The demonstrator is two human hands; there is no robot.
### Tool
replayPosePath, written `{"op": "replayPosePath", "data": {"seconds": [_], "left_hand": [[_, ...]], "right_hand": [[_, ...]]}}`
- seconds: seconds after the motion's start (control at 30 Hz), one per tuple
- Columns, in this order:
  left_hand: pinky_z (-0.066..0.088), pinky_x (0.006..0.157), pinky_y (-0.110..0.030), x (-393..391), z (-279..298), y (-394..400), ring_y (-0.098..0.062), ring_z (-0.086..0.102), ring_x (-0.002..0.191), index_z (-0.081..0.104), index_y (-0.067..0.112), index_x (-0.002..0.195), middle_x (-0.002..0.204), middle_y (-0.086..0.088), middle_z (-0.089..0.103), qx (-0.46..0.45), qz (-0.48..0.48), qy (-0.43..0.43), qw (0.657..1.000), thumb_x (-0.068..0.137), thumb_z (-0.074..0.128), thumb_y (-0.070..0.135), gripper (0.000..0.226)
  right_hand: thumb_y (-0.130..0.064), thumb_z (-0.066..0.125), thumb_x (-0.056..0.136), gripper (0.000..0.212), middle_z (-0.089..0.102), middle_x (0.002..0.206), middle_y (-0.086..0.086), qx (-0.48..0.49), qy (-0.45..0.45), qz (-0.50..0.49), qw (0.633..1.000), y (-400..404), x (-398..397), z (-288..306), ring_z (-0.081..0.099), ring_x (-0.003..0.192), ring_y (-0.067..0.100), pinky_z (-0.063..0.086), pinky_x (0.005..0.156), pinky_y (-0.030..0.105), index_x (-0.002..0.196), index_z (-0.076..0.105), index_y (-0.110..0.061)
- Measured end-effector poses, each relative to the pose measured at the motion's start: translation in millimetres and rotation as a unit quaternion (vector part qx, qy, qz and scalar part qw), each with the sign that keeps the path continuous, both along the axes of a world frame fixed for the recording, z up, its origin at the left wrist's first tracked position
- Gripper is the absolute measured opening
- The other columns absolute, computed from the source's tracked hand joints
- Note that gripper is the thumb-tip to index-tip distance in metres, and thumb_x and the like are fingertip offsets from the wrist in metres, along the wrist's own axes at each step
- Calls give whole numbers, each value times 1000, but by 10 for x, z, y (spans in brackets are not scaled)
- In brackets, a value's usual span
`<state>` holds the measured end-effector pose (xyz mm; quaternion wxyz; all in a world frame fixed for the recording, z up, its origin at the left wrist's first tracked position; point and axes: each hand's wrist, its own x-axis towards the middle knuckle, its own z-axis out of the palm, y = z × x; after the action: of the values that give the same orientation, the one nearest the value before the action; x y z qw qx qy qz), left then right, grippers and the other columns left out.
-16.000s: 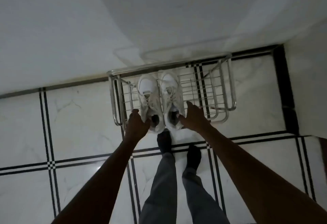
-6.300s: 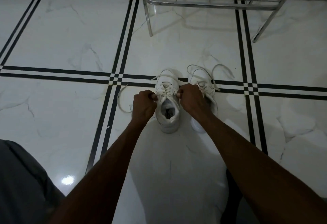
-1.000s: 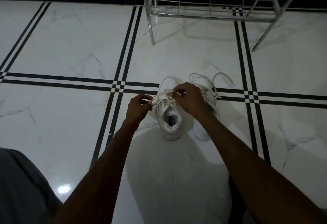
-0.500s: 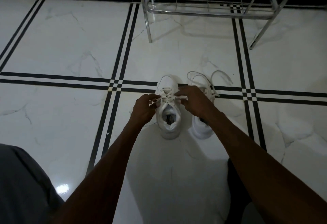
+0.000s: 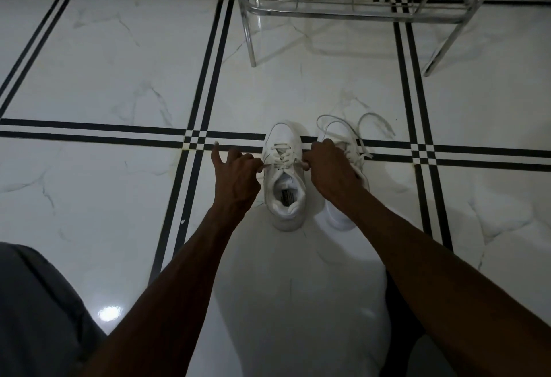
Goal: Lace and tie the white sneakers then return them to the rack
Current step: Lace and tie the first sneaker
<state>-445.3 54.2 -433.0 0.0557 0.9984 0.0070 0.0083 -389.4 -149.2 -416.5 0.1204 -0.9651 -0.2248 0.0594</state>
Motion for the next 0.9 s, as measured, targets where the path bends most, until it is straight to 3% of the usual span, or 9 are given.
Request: {"op": "replayPosePath", "data": {"seconds": [0.27, 0.33, 0.4, 0.47, 0.53, 0.63, 0.73, 0.8, 0.9], "left_hand": [[24, 115, -55, 30, -1, 11, -25, 66, 100, 77, 21, 91, 75, 0, 73, -42, 31, 9, 999, 75, 63, -3, 31], [25, 114, -53, 9, -20, 15, -24, 66, 98, 76, 22, 94, 80, 0, 74, -46, 41, 22, 998, 77, 61, -2, 33], [29, 112, -52, 3, -41, 8, -23, 66, 94, 76, 22, 95, 82, 1, 75, -64, 52, 25, 996, 79, 61, -2, 33], [41, 105, -50, 15, -57, 3, -24, 69, 86, 78, 23, 93, 80, 0, 76, -94, 65, 19, 993, 80, 61, 0, 31], [53, 85, -44, 18, -36, -11, -26, 71, 77, 78, 21, 89, 78, -3, 77, -146, 80, 12, 986, 83, 61, 1, 28], [52, 70, -33, 16, 20, -64, -24, 68, 75, 76, 10, 92, 87, -7, 77, -264, 141, 47, 953, 86, 58, -4, 23], [58, 80, -41, 30, 18, -93, -26, 71, 84, 72, 9, 98, 100, -8, 76, -360, 185, 93, 910, 93, 54, 6, 19], [61, 85, -49, 40, 39, -87, -28, 74, 93, 69, 10, 102, 104, -9, 75, -452, 212, 114, 859, 100, 50, 20, 21], [62, 89, -49, 42, 97, -65, -29, 71, 104, 66, 9, 109, 114, -10, 72, -546, 248, 122, 791, 105, 48, 24, 24]], "right_hand": [[-5, 37, 71, 28, 62, 75, 13, 28, -49, 3, 998, -42, -81, -114, 56, 78, 34, 44, 61, 40, 63, 63, -7], [-8, 31, 72, 31, 60, 74, 12, 30, -54, -1, 998, -51, -99, -148, 55, 78, 32, 43, 63, 40, 62, 61, -10], [-3, 38, 76, 28, 62, 78, 13, 14, -35, -15, 999, -32, -94, -145, 56, 82, 33, 46, 69, 42, 66, 63, -9], [1, 46, 79, 22, 64, 85, 16, -1, -15, -29, 999, -12, -77, -145, 58, 89, 36, 47, 78, 45, 71, 65, -7], [4, 51, 83, 19, 64, 91, 19, 1, -6, -47, 999, 17, -91, -149, 59, 92, 39, 45, 82, 46, 76, 66, -4], [1, 51, 91, 14, 64, 100, 21, 33, 22, -79, 996, 102, -149, -168, 61, 93, 37, 44, 77, 40, 91, 65, 0], [-9, 48, 96, 10, 65, 95, 18, 109, 116, -105, 982, 204, -102, -72, 60, 81, 30, 36, 64, 31, 96, 57, -4], [-13, 49, 98, 11, 64, 90, 15, 163, 161, -139, 963, 256, -58, -7, 54, 75, 23, 32, 63, 27, 100, 55, -4], [-18, 46, 99, 19, 65, 95, 10, 213, 204, -179, 939, 310, -67, 34, 54, 80, 22, 33, 66, 27, 106, 58, -5]]}}
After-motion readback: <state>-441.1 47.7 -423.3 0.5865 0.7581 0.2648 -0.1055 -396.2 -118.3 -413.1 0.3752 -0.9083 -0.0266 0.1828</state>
